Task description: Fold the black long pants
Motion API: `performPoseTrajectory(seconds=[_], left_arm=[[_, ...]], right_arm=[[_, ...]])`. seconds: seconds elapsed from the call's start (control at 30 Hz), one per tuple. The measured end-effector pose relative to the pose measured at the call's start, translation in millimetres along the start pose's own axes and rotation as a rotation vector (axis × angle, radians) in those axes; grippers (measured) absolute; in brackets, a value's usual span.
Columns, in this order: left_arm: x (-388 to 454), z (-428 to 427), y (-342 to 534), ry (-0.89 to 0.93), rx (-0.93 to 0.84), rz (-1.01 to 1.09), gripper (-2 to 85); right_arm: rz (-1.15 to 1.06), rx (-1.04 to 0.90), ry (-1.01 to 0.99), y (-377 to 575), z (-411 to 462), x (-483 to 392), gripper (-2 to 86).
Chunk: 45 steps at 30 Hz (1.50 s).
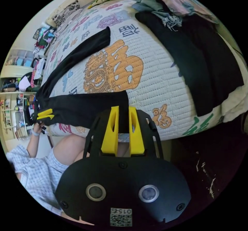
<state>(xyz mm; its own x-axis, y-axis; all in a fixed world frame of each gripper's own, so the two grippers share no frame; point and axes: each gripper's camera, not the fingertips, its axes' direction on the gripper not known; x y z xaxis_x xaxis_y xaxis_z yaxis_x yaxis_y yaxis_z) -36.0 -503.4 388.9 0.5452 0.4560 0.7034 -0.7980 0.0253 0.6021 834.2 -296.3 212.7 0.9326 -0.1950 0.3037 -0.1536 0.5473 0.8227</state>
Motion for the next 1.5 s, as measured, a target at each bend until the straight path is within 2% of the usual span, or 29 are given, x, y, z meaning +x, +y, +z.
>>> performPoseTrajectory(seconds=[0.03, 0.2, 0.3, 0.37, 0.43, 0.53, 0.63, 0.73, 0.83, 0.97, 1.07, 1.13, 1.23, 1.3, 1.4, 1.5], left_arm=[[1.9, -1.8, 0.3, -0.005, 0.006, 0.011, 9.6], [-3.8, -32.3, -1.8, 0.018, 0.026, 0.002, 9.5], [-7.5, -76.8, -10.2, -0.021, 0.151, -0.009, 9.7], [-12.5, -101.0, -27.1, -0.109, 0.225, -0.01, 10.0], [-18.0, -102.7, -47.4, -0.206, 0.218, -0.009, 10.3], [-29.7, -89.2, -81.7, -0.324, 0.162, -0.007, 10.5], [-40.5, -79.8, -103.0, -0.366, 0.111, -0.009, 9.9], [-47.9, -87.9, -108.0, -0.341, 0.112, -0.016, 8.1], [-51.0, -112.0, -102.4, -0.268, 0.139, -0.015, 2.5], [-40.0, -157.4, -88.2, -0.175, 0.181, 0.035, 0.9], [-33.4, -181.3, -78.9, -0.086, 0.199, 0.072, 1.3], [-30.9, -181.8, -79.6, -0.105, 0.17, 0.066, 2.2], [-26.6, -181.7, -84.0, -0.126, 0.101, 0.052, 6.8], [-20.7, -209.6, -76.7, -0.11, 0.126, 0.059, 8.2], [-17.7, -267.5, -37.8, -0.124, 0.196, 0.016, 8.7], [-29.9, -323.8, 29.5, -0.186, 0.26, -0.123, 8.7]], right_arm=[[-0.032, 0.0, -0.004, -2.7, -8.8, 2.8, 0.8], [0.013, 0.057, -0.038, -16.0, -47.7, 30.1, -0.5], [0.085, 0.142, 0.15, -31.6, -72.5, 36.1, 0.3], [0.048, 0.227, 0.049, -52.5, -86.1, 35.7, 2.4], [0.009, 0.213, -0.053, -78.1, -82.1, 30.2, 4.9], [-0.002, 0.167, -0.095, -121.4, -59.8, 17.7, 7.5], [0.024, 0.089, -0.172, -155.2, -30.8, 15.6, 8.0], [0.013, 0.032, -0.103, -166.8, -16.5, 10.7, 6.1], [-0.092, 0.001, -0.106, -161.7, -17.6, 3.8, 0.5], [-0.096, 0.016, -0.095, -151.3, -32.7, 9.3, -0.8], [-0.066, 0.02, -0.045, -143.4, -36.6, 13.8, -0.7], [-0.05, -0.014, -0.05, -138.8, -25.7, 14.1, -0.3], [0.006, -0.088, 0.116, -124.8, -7.6, 7.0, 1.3], [0.014, -0.027, 0.124, -104.7, -14.8, -1.3, 2.9], [-0.025, 0.101, 0.018, -55.5, -33.7, -25.2, 2.4], [-0.073, 0.215, -0.005, 6.9, -41.3, -71.2, 1.3]])
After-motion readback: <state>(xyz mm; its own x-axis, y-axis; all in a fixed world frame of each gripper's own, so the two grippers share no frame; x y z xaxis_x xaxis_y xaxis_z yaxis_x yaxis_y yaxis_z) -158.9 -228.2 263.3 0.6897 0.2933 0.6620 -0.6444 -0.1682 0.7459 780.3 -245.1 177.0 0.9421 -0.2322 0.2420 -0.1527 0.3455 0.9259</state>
